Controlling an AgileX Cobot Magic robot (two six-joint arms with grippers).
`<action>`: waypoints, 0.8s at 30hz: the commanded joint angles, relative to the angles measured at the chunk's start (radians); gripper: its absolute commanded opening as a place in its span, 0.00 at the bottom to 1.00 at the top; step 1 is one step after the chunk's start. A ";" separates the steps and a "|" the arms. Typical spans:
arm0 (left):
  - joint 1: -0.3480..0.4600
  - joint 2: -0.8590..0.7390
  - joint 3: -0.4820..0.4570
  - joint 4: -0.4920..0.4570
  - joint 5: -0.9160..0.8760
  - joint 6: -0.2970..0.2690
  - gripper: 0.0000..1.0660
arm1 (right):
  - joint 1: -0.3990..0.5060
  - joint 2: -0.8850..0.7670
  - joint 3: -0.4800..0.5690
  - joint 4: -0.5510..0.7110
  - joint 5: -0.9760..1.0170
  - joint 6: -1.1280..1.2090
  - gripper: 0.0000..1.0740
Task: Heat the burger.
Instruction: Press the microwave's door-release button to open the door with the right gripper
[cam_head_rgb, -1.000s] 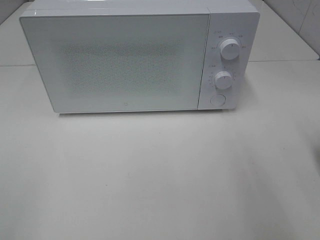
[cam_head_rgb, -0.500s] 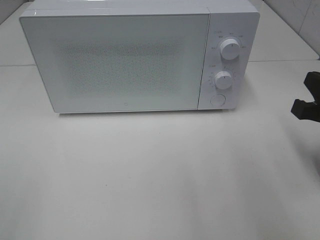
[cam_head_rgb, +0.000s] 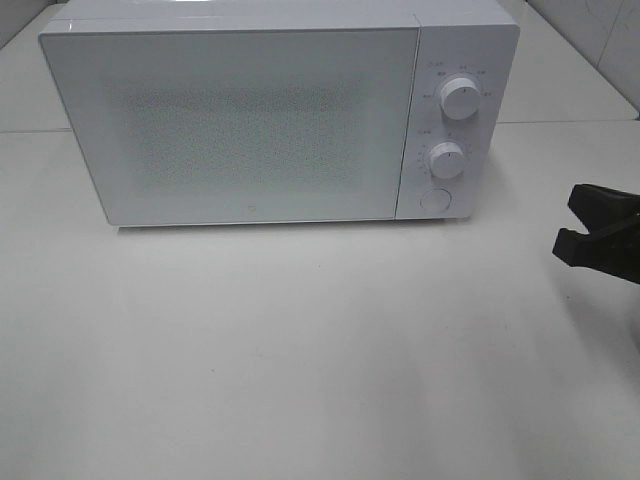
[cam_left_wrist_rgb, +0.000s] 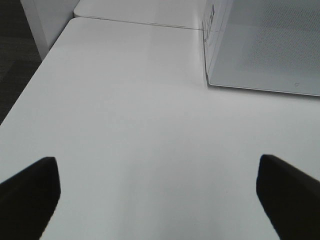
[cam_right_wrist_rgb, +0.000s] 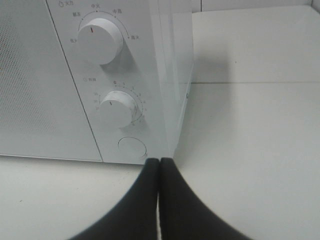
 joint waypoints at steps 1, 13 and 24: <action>-0.002 -0.016 -0.001 -0.008 0.001 -0.002 0.96 | -0.004 0.023 -0.002 -0.021 -0.008 0.099 0.02; -0.002 -0.016 -0.001 -0.008 0.001 -0.002 0.96 | -0.001 0.137 -0.003 -0.017 -0.017 0.525 0.00; -0.002 -0.016 -0.001 -0.008 0.001 -0.002 0.96 | 0.245 0.160 -0.056 0.281 0.024 0.651 0.00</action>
